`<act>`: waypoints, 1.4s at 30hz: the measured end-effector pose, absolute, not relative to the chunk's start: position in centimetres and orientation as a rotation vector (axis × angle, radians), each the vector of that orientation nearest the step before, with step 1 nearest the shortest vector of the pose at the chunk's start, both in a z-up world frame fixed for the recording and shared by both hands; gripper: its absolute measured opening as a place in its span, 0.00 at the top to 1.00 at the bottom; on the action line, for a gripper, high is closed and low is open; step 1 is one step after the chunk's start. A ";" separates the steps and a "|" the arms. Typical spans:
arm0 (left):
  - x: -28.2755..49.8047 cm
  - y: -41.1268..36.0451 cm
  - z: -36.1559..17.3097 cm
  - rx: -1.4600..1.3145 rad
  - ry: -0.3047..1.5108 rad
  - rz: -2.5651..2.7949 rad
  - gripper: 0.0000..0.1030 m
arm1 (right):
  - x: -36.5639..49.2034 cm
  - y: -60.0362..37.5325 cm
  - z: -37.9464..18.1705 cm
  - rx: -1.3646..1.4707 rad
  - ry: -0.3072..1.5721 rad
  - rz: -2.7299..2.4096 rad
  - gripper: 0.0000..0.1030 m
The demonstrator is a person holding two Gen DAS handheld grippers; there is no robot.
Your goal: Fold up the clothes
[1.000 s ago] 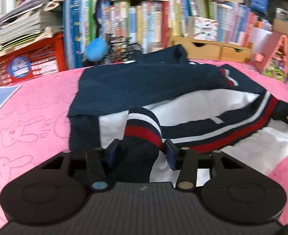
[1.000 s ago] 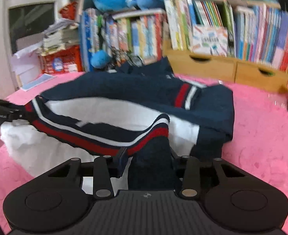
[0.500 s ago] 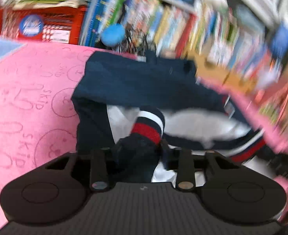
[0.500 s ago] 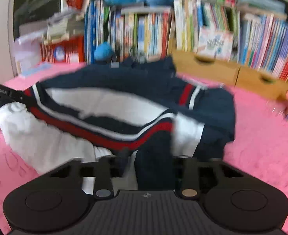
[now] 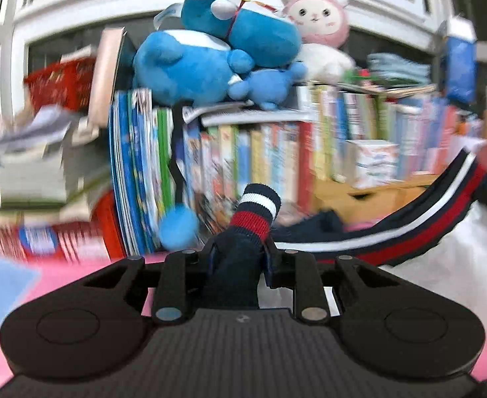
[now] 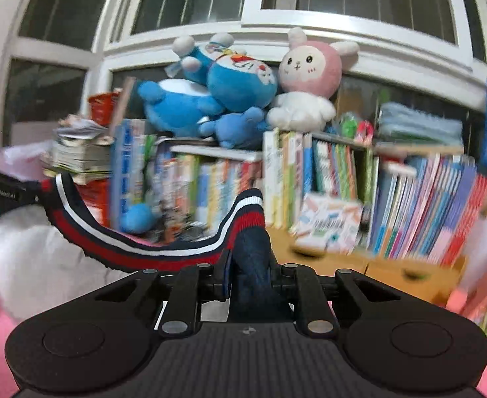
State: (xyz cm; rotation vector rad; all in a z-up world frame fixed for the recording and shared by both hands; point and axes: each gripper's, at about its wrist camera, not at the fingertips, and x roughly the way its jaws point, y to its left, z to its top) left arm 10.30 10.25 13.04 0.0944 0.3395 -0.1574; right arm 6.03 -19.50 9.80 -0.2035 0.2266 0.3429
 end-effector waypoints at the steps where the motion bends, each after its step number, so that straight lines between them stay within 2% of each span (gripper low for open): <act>1: 12.3 10.1 12.7 0.119 0.345 -0.140 0.76 | 7.7 -19.1 9.2 -0.213 0.238 0.327 0.81; 8: 22.7 9.4 6.1 0.159 0.476 -0.095 0.76 | 19.6 -16.9 2.7 -0.216 0.409 0.248 0.81; 12: 24.6 9.4 2.6 0.215 0.521 -0.082 0.73 | 25.6 -15.8 -0.9 -0.220 0.501 0.205 0.81; 16: 25.0 9.7 0.4 0.232 0.534 -0.081 0.67 | 26.8 -15.4 -3.6 -0.224 0.556 0.204 0.79; 19: 26.2 9.9 0.1 0.228 0.568 -0.059 0.52 | 27.5 -15.3 -4.8 -0.223 0.605 0.218 0.74; 21: 27.5 10.5 0.3 0.215 0.597 0.000 0.08 | 28.5 -15.2 -4.8 -0.225 0.623 0.229 0.68; 22: 27.6 11.0 0.6 0.199 0.607 0.023 0.03 | 29.0 -15.2 -4.6 -0.227 0.631 0.218 0.57; 23: 27.2 11.7 1.2 0.173 0.611 0.025 0.02 | 29.4 -15.2 -4.3 -0.234 0.652 0.188 0.41; 24: 26.8 12.3 1.7 0.147 0.615 0.028 0.03 | 29.5 -15.4 -3.6 -0.234 0.666 0.166 0.35; 26: 24.6 13.5 3.0 0.126 0.581 0.040 0.03 | 28.7 -16.0 -2.0 -0.208 0.664 0.151 0.33; 28: 21.5 14.5 4.3 0.151 0.532 0.056 0.03 | 25.9 -17.1 -0.1 -0.163 0.606 0.183 0.22; 29: 19.8 14.9 4.8 0.173 0.512 0.060 0.02 | 24.5 -17.6 0.7 -0.141 0.574 0.201 0.13; 32: 14.3 15.5 5.7 0.251 0.440 0.048 0.00 | 18.9 -17.8 2.3 -0.160 0.520 0.275 0.11; 35: 8.0 14.5 4.9 0.371 0.367 -0.027 0.00 | 11.8 -16.0 1.8 -0.349 0.443 0.373 0.11; 37: 4.8 13.9 3.7 0.441 0.389 -0.108 0.00 | 6.9 -14.6 1.1 -0.498 0.387 0.438 0.12; 40: 2.1 13.9 2.7 0.400 0.442 -0.159 0.00 | 1.5 -12.6 -0.4 -0.639 0.371 0.513 0.12; 42: 2.3 14.8 2.4 0.274 0.475 -0.143 0.00 | -0.1 -12.3 -0.7 -0.606 0.409 0.522 0.12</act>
